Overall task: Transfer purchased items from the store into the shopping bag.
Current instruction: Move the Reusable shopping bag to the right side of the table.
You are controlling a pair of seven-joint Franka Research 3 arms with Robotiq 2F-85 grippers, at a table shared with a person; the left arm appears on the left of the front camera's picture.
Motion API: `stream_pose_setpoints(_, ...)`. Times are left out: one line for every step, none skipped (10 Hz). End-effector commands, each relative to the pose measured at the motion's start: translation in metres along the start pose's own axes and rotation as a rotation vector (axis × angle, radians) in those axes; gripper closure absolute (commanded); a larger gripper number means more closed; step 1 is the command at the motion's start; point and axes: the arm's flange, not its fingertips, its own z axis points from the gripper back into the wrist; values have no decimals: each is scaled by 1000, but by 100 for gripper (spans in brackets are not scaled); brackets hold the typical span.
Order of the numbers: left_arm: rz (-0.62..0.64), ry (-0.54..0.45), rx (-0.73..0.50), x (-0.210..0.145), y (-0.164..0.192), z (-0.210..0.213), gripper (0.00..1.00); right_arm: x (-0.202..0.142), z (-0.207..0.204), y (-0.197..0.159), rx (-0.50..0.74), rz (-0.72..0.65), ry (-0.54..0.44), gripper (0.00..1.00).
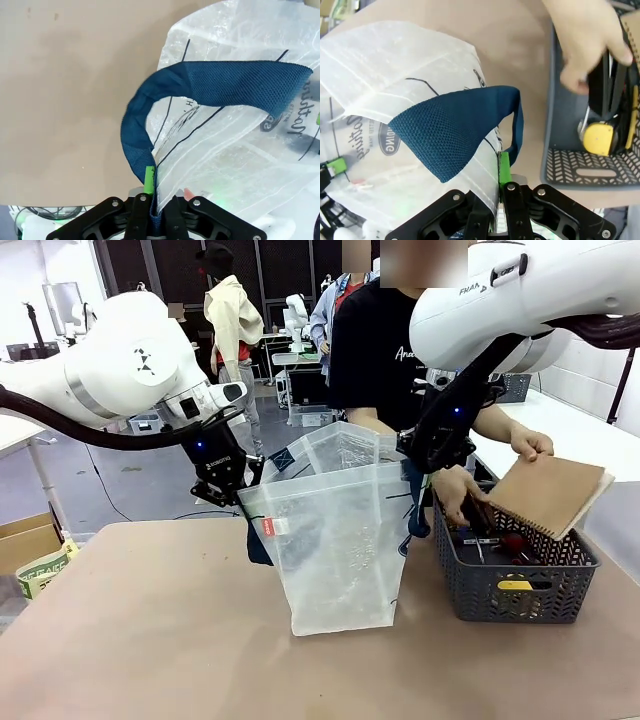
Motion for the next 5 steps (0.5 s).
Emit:
stream_pose_setpoints(28,-9,-2,2,-2,3,100,-2,-5,3,-53,-39,1,100)
stream_pose_setpoints(-9,-48,40,0,-2,4,100,-4,-6,4,-57,12,-11,100)
stream_pose_setpoints(-77,-69,63,-1,-1,4,100,-4,-8,3,-64,78,-18,100)
stream_pose_setpoints(-153,-77,76,-4,-1,3,100,-5,-9,3,-67,139,-18,100)
stream_pose_setpoints(-206,-79,85,-6,0,3,100,-6,-10,4,-73,194,-22,100)
